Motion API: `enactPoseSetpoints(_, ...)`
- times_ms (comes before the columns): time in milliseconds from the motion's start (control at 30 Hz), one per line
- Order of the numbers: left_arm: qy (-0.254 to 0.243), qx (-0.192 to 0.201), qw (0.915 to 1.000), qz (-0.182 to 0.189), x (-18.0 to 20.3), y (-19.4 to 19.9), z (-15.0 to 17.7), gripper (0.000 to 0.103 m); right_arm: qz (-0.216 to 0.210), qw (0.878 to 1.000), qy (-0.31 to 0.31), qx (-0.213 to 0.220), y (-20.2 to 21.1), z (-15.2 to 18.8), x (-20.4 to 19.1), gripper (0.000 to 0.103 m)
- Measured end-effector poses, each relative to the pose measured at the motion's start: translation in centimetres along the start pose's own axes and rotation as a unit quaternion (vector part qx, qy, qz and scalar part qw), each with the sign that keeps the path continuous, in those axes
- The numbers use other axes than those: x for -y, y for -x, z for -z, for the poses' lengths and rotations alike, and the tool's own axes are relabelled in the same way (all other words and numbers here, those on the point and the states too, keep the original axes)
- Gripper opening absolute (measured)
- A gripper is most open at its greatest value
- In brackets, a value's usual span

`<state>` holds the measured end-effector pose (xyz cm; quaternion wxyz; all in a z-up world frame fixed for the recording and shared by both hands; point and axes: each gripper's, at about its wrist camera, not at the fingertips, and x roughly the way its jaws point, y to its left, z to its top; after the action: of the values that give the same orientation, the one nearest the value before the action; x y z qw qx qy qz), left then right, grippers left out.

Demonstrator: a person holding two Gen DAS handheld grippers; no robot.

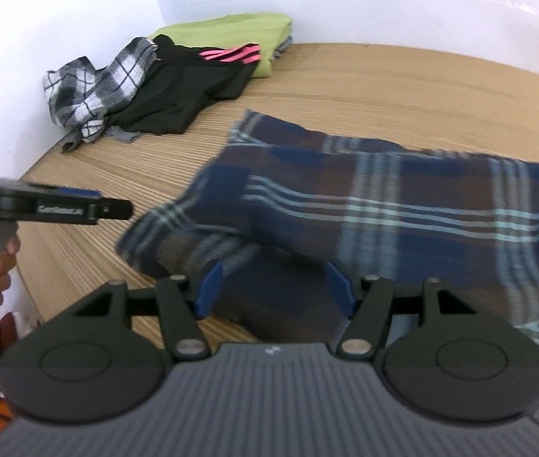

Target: Fold clothes

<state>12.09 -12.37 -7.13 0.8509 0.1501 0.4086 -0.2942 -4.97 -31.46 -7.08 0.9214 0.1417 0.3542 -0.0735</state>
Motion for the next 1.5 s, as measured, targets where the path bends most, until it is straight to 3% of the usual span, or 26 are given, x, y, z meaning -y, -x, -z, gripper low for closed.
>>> enactPoseSetpoints(167,-0.061,-0.018,0.9967,0.05,-4.6,-2.2,-1.2,0.054,0.018,0.999,-0.034,0.007,-2.5,0.1,-6.5,0.063)
enactPoseSetpoints(433,-0.092,-0.03,0.9903,0.1,-8.0,-6.0,-5.2,0.055,0.079,0.996,0.025,0.018,-4.3,-0.3,-12.9,0.063)
enactPoseSetpoints(733,-0.128,-0.041,0.9797,0.149,-5.5,-10.9,-9.4,0.057,0.111,0.993,0.04,-0.011,-7.3,0.7,-15.0,0.065)
enactPoseSetpoints(967,-0.153,-0.016,0.9712,0.182,-2.6,-13.7,-13.0,0.058,0.069,0.996,0.063,-0.011,-7.8,-0.5,-16.7,0.063)
enactPoseSetpoints(1067,-0.195,-0.022,0.9612,0.194,-1.3,-14.8,-13.6,0.057,0.086,0.994,0.066,-0.023,-9.4,-0.2,-17.1,0.063)
enactPoseSetpoints(1200,-0.274,0.006,0.9422,0.192,-1.7,-14.5,-12.6,0.057,0.108,0.992,0.053,-0.032,-10.6,0.7,-17.0,0.062)
enactPoseSetpoints(1367,-0.312,0.025,0.9274,0.205,-1.5,-15.2,-12.2,0.057,0.131,0.99,0.047,-0.025,-11.1,1.4,-17.2,0.062)
enactPoseSetpoints(1500,-0.348,0.056,0.918,0.182,-0.1,-15.5,-11.6,0.058,0.167,0.984,0.058,-0.007,-10.5,1.5,-18.0,0.063)
